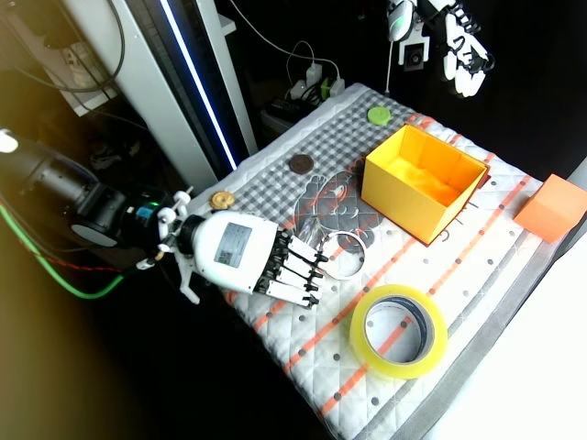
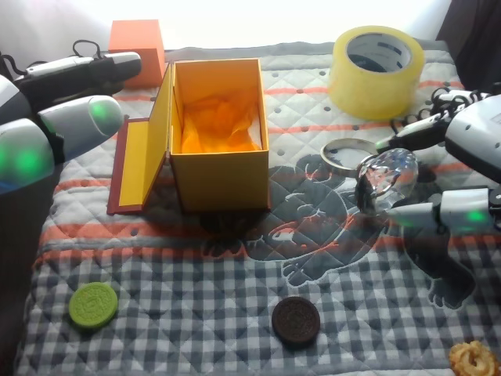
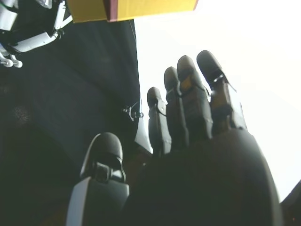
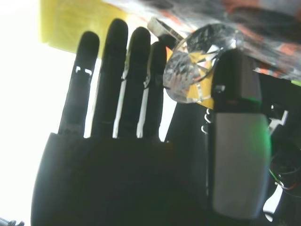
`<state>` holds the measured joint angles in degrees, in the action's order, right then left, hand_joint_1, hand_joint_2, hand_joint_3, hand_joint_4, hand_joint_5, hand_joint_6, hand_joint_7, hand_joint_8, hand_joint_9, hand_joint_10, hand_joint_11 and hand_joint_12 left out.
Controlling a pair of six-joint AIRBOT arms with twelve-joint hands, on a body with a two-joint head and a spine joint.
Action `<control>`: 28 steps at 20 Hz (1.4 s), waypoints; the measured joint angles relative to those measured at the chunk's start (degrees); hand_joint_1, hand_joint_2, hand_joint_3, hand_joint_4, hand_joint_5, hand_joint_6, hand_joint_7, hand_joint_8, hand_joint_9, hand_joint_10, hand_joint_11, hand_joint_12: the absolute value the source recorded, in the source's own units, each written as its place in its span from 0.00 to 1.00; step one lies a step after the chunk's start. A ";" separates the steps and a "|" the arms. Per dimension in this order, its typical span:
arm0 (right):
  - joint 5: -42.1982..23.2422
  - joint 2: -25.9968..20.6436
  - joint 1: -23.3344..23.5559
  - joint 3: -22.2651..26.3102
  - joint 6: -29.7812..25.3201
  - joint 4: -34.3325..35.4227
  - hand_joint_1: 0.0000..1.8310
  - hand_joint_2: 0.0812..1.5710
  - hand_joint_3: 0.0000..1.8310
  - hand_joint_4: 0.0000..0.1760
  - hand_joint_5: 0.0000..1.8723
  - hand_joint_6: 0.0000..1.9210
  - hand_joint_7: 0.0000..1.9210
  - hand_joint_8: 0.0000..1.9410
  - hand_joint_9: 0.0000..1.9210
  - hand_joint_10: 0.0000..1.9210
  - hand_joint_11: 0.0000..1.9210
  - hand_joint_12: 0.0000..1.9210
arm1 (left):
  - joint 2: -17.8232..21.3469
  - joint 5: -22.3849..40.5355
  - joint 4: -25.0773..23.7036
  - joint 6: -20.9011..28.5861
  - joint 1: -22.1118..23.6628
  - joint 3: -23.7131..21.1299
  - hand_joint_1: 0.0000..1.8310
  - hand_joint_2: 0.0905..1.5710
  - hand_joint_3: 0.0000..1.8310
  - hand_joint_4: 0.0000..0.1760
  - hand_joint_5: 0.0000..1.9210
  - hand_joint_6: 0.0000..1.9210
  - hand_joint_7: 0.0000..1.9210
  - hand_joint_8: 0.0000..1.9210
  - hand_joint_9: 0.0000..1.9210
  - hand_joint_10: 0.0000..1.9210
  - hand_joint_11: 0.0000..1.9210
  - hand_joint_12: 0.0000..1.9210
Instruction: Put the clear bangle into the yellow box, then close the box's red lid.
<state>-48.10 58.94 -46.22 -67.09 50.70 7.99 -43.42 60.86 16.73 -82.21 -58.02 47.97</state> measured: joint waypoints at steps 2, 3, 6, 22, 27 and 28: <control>0.83 -0.11 0.48 0.66 -0.04 -1.40 0.26 0.54 0.00 0.41 0.26 0.00 0.25 0.00 0.26 0.00 0.06 0.54 | 0.00 0.02 0.00 0.02 0.00 0.00 0.02 0.79 0.00 0.82 0.20 0.00 0.24 0.00 0.24 0.01 0.02 0.49; 0.94 -0.11 0.96 0.68 -0.04 -2.32 0.29 0.55 0.00 0.56 0.26 0.00 0.25 0.00 0.22 0.00 0.05 0.48 | 0.00 0.02 -0.02 0.04 0.00 0.02 0.02 0.79 0.00 0.82 0.20 0.00 0.23 0.00 0.23 0.00 0.02 0.49; 1.44 -0.63 1.92 1.18 0.00 -3.34 0.32 0.57 0.00 0.56 0.25 0.00 0.23 0.00 0.19 0.00 0.01 0.42 | -0.07 0.00 -0.09 0.20 0.00 0.02 0.04 0.79 0.00 0.82 0.20 0.00 0.23 0.00 0.23 0.00 0.01 0.48; 3.93 0.85 4.09 -0.79 -0.44 -4.15 0.69 0.68 0.00 0.00 0.48 0.54 0.60 0.37 0.52 0.41 0.35 0.72 | -0.70 -0.33 -1.07 4.31 0.00 1.31 0.01 0.81 0.00 0.67 0.19 0.00 0.26 0.00 0.26 0.00 0.02 0.51; 3.48 1.18 4.15 -0.90 -0.74 -3.89 0.75 0.68 0.00 0.00 0.51 0.49 0.56 0.42 0.48 0.61 0.34 0.60 | -0.76 -0.44 -1.09 4.33 0.00 1.31 0.00 0.80 0.00 0.71 0.18 0.00 0.27 0.00 0.27 0.01 0.02 0.51; 3.48 1.18 4.15 -0.90 -1.33 -4.00 0.75 0.70 0.00 0.00 0.51 0.50 0.51 0.50 0.42 0.68 0.26 0.65 | -0.76 -0.46 -0.96 4.31 0.00 1.31 0.00 0.80 0.00 0.68 0.19 0.00 0.27 0.00 0.28 0.01 0.02 0.51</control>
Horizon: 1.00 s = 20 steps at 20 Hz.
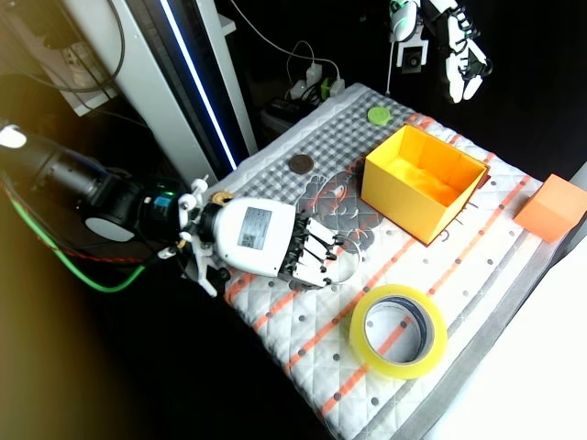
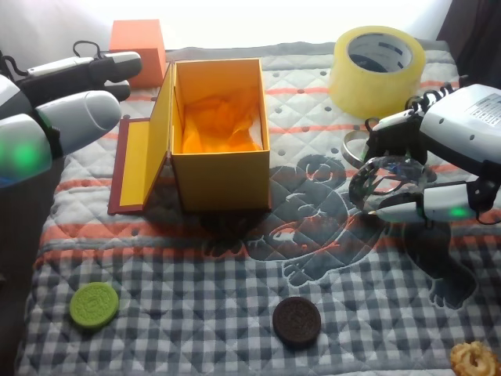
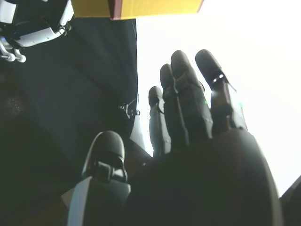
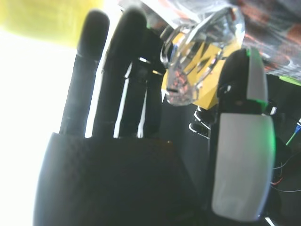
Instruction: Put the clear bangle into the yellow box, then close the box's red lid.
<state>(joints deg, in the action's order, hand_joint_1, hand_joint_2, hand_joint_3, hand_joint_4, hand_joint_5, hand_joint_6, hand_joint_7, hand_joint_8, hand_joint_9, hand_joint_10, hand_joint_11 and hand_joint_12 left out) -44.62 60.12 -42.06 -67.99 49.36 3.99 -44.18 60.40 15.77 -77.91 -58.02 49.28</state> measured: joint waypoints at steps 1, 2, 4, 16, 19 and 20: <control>-0.11 -0.04 0.00 0.00 -0.81 -0.35 0.68 0.71 0.00 0.00 0.54 0.44 0.47 0.61 0.36 0.52 0.13 0.76 | 0.00 0.00 0.02 0.02 -0.02 0.00 0.00 0.80 0.00 0.65 0.19 0.00 0.26 0.00 0.27 0.01 0.02 0.51; -0.48 -0.07 0.00 0.00 -1.84 -0.74 0.68 0.70 0.00 0.00 0.57 0.34 0.47 0.66 0.37 0.53 0.11 0.86 | 0.00 -0.02 -0.07 0.02 0.00 0.00 0.00 0.79 0.00 0.64 0.19 0.00 0.26 0.00 0.28 0.01 0.02 0.51; -1.88 -0.50 -0.02 0.13 -3.80 -2.36 0.75 0.67 0.00 0.00 0.54 0.34 0.55 0.46 0.54 0.57 0.40 0.66 | 0.00 -0.07 -0.11 0.02 0.00 0.02 0.00 0.79 0.00 0.66 0.19 0.00 0.26 0.00 0.27 0.00 0.02 0.49; -11.52 4.70 14.62 -1.77 -5.64 -7.06 0.70 0.65 0.00 0.00 0.52 0.48 0.70 0.21 0.75 0.01 0.69 0.18 | 0.00 0.52 0.94 0.09 0.09 1.38 0.01 0.80 0.00 0.40 0.20 0.00 0.25 0.00 0.27 0.00 0.02 0.48; -9.99 9.49 17.16 -3.69 -5.64 -7.26 0.70 0.65 0.00 0.00 0.51 0.49 0.69 0.24 0.75 0.00 0.70 0.21 | -0.59 0.44 1.99 0.09 0.83 2.45 0.03 0.79 0.00 0.46 0.20 0.00 0.24 0.00 0.27 0.00 0.01 0.48; -9.14 10.58 17.42 -4.17 -5.66 -7.26 0.70 0.65 0.00 0.00 0.52 0.48 0.69 0.24 0.75 0.00 0.70 0.21 | -0.72 0.46 1.92 0.09 0.85 2.80 0.05 0.79 0.00 0.53 0.19 0.00 0.24 0.00 0.27 0.00 0.00 0.47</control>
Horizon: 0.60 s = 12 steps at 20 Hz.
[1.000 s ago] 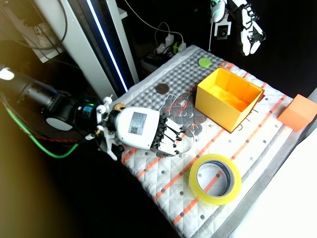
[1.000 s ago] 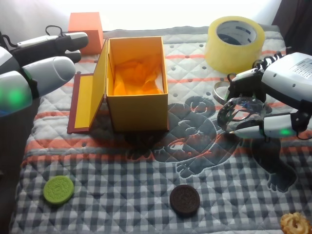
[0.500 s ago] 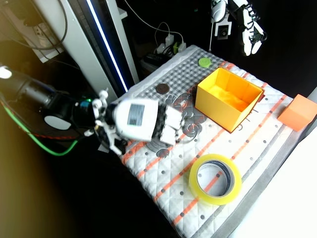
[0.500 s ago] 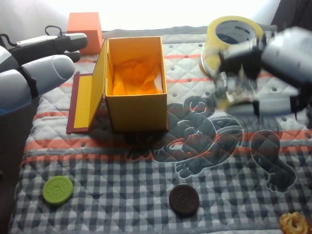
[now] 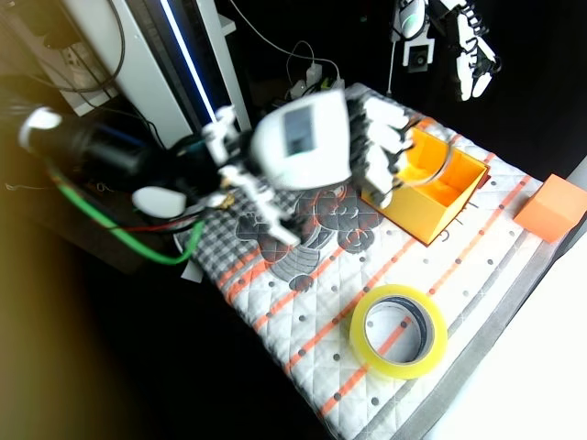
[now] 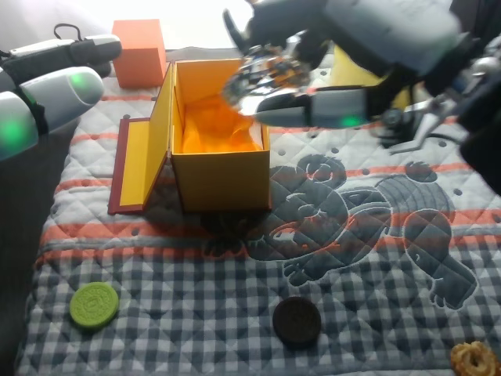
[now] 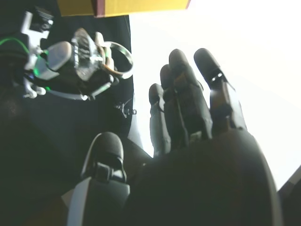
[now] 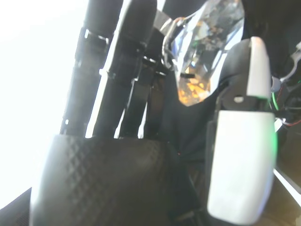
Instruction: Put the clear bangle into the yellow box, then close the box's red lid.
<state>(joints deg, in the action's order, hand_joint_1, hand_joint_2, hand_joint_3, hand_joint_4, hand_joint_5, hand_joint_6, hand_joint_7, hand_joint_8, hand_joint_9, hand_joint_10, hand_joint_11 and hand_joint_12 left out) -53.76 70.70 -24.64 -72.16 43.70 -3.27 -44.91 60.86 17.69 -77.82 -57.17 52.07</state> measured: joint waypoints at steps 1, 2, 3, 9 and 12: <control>0.50 0.92 0.13 -0.37 0.00 0.15 0.70 0.65 0.00 0.00 0.52 0.49 0.69 0.24 0.75 0.00 0.69 0.20 | -0.20 -0.02 0.15 0.00 0.04 0.07 0.05 0.79 0.00 0.57 0.19 0.00 0.23 0.00 0.27 0.00 0.00 0.47; 0.96 1.88 0.13 -0.79 0.02 0.68 0.69 0.65 0.00 0.00 0.52 0.49 0.68 0.24 0.75 0.00 0.69 0.20 | -0.33 -0.31 0.17 0.00 0.35 0.07 0.07 0.79 0.00 0.64 0.19 0.00 0.23 0.00 0.26 0.00 0.00 0.47; 1.99 2.84 0.13 -1.31 0.04 1.36 0.69 0.65 0.00 0.00 0.52 0.50 0.68 0.25 0.74 0.00 0.67 0.21 | -0.35 -0.52 -0.31 0.00 0.42 0.07 0.08 0.79 0.00 0.65 0.19 0.00 0.23 0.00 0.26 0.00 0.00 0.47; 5.66 4.39 0.13 -2.54 0.15 2.86 0.62 0.67 0.00 0.00 0.56 0.46 0.51 0.18 0.58 0.00 0.31 0.59 | -0.66 -1.33 -0.15 0.00 0.57 0.13 0.05 0.78 0.00 0.85 0.20 0.00 0.26 0.00 0.31 0.01 0.00 0.50; 5.49 4.55 0.13 -2.51 -0.04 2.75 0.42 0.55 0.00 0.00 0.19 0.00 0.21 0.00 0.29 0.00 0.13 0.58 | -0.66 -1.36 -0.20 -0.02 0.63 0.24 0.01 0.77 0.00 0.93 0.19 0.00 0.25 0.00 0.32 0.01 0.00 0.48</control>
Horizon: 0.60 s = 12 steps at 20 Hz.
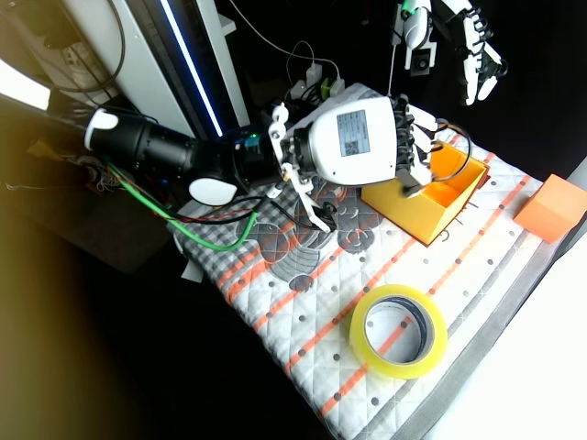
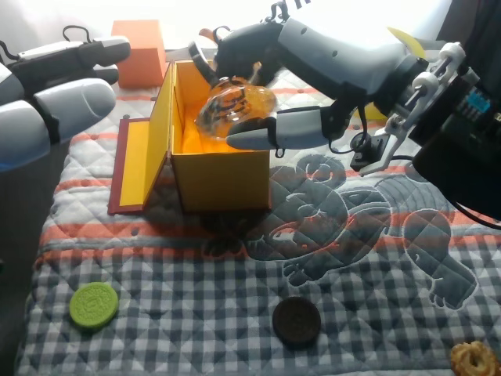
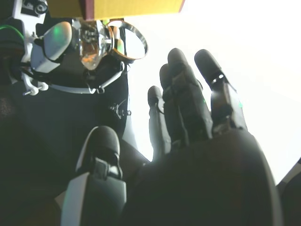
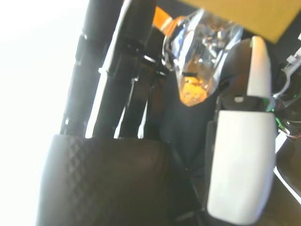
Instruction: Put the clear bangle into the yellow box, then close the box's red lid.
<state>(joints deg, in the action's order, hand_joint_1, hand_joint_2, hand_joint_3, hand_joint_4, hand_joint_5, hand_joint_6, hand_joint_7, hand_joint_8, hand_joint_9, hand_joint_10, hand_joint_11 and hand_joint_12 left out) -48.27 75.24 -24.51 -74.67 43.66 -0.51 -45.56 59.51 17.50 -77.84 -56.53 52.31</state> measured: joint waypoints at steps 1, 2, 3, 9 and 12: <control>-0.76 0.00 0.11 0.00 0.00 0.31 0.38 0.55 0.00 0.03 0.13 0.00 0.16 0.00 0.27 0.00 0.11 0.62 | 0.00 0.00 0.00 0.02 0.00 0.00 0.02 0.77 0.00 0.92 0.19 0.00 0.25 0.00 0.32 0.00 0.00 0.47; -1.51 0.00 0.37 0.00 0.00 0.37 0.37 0.53 0.00 0.18 0.09 0.00 0.13 0.00 0.21 0.00 0.05 0.67 | 0.00 -0.02 0.04 0.02 0.00 0.00 0.03 0.78 0.00 0.89 0.19 0.00 0.25 0.00 0.32 0.00 0.00 0.47; -1.86 0.00 0.42 0.00 -0.04 0.52 0.37 0.53 0.00 0.18 0.09 0.00 0.13 0.00 0.21 0.00 0.05 0.67 | 0.00 0.00 0.07 0.02 0.00 0.00 0.03 0.78 0.00 0.89 0.19 0.00 0.25 0.00 0.32 0.00 0.00 0.47; -2.69 -2.36 0.26 3.17 -0.04 -0.68 0.28 0.52 0.00 0.43 0.03 0.00 0.03 0.00 0.06 0.00 0.00 0.50 | 0.96 0.09 -0.92 0.00 0.00 -1.81 0.04 0.78 0.00 0.90 0.18 0.00 0.25 0.00 0.32 0.00 0.00 0.49; -11.08 -9.46 -4.02 5.97 -0.07 0.96 0.28 0.58 0.00 0.24 0.05 0.00 0.05 0.00 0.04 0.01 0.00 0.18 | 4.35 0.52 -5.18 0.24 -1.53 -5.01 0.07 0.79 0.00 0.41 0.23 0.01 0.25 0.00 0.27 0.00 0.00 0.49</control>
<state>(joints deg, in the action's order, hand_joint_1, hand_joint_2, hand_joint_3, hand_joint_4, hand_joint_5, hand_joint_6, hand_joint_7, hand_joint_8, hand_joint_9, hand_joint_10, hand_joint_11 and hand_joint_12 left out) -59.35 65.78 -28.53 -68.71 43.59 0.45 -41.21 60.03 12.32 -77.60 -58.06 47.31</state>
